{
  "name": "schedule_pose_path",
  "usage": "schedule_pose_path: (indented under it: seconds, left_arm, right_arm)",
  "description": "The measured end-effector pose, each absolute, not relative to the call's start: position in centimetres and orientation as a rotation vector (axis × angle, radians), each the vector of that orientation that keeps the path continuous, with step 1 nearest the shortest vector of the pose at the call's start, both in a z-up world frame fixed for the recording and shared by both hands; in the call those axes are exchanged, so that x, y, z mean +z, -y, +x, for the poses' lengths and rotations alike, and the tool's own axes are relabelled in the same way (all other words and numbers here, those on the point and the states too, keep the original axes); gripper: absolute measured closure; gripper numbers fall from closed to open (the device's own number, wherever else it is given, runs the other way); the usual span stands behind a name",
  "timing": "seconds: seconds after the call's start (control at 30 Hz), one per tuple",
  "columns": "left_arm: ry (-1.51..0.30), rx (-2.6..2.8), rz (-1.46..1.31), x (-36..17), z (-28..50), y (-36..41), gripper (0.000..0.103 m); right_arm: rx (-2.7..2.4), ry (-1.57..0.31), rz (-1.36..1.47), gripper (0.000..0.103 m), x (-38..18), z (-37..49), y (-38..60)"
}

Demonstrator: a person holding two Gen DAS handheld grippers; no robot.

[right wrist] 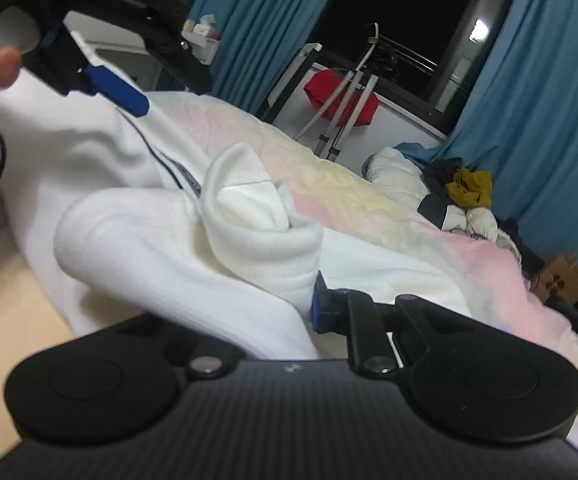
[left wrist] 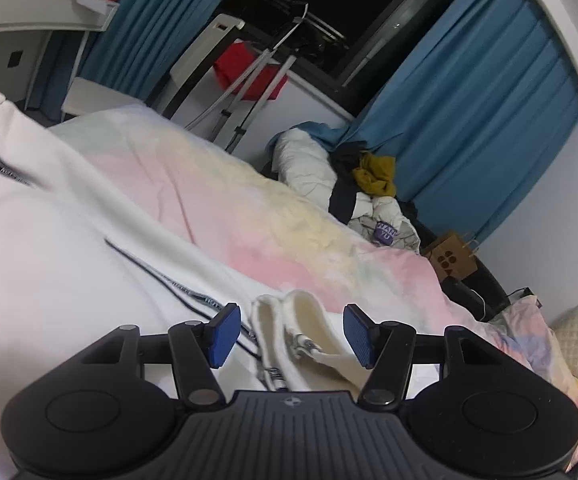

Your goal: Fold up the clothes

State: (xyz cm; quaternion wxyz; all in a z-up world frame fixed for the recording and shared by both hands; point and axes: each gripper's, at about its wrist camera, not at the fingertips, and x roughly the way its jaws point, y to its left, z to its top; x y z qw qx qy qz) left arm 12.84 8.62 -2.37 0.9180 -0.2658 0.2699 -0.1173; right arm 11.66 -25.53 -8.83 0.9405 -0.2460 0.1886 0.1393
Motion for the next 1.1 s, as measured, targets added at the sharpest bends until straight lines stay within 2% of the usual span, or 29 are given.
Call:
schedule_pose_path:
  seconds: [0.17, 0.3, 0.37, 0.43, 0.5, 0.7, 0.83, 0.93, 1.1]
  left_arm:
    - [-0.553, -0.248, -0.572, -2.6, 12.0, -8.2, 0.043]
    - [-0.545, -0.295, -0.575, -2.4, 11.5, -7.4, 0.04]
    - [-0.542, -0.325, -0.564, -2.4, 11.5, -6.9, 0.04]
    - [-0.548, -0.353, -0.581, -2.5, 11.4, -6.6, 0.04]
    - [-0.556, -0.381, -0.602, -2.6, 11.3, -6.2, 0.04]
    - [-0.598, -0.456, -0.624, -2.6, 10.4, -5.1, 0.038]
    - [-0.615, -0.528, -0.565, -2.7, 9.9, -3.3, 0.038]
    - [-0.629, -0.589, -0.495, -2.9, 9.7, -1.5, 0.038]
    - [-0.69, -0.653, -0.367, -4.6, 9.9, 1.8, 0.042]
  right_arm:
    - [0.291, -0.37, -0.54, 0.085, -11.5, 12.7, 24.0]
    - [0.292, -0.38, -0.468, 0.08, -10.7, 13.3, 24.4]
    - [0.3, -0.421, -0.407, 0.066, -10.0, 13.1, 24.7]
    - [0.314, -0.458, -0.359, 0.045, -9.0, 12.2, 25.2]
    - [0.323, -0.506, -0.29, 0.036, -7.6, 11.6, 26.2]
    - [0.342, -0.639, 0.172, 0.036, -4.7, 10.8, 33.4]
    - [0.278, -0.723, 0.635, 0.034, -5.6, 12.4, 40.8]
    - [0.236, -0.779, 0.993, 0.034, -8.4, 13.4, 45.5]
    - [0.196, -0.811, 1.123, 0.034, -11.3, 14.2, 47.0]
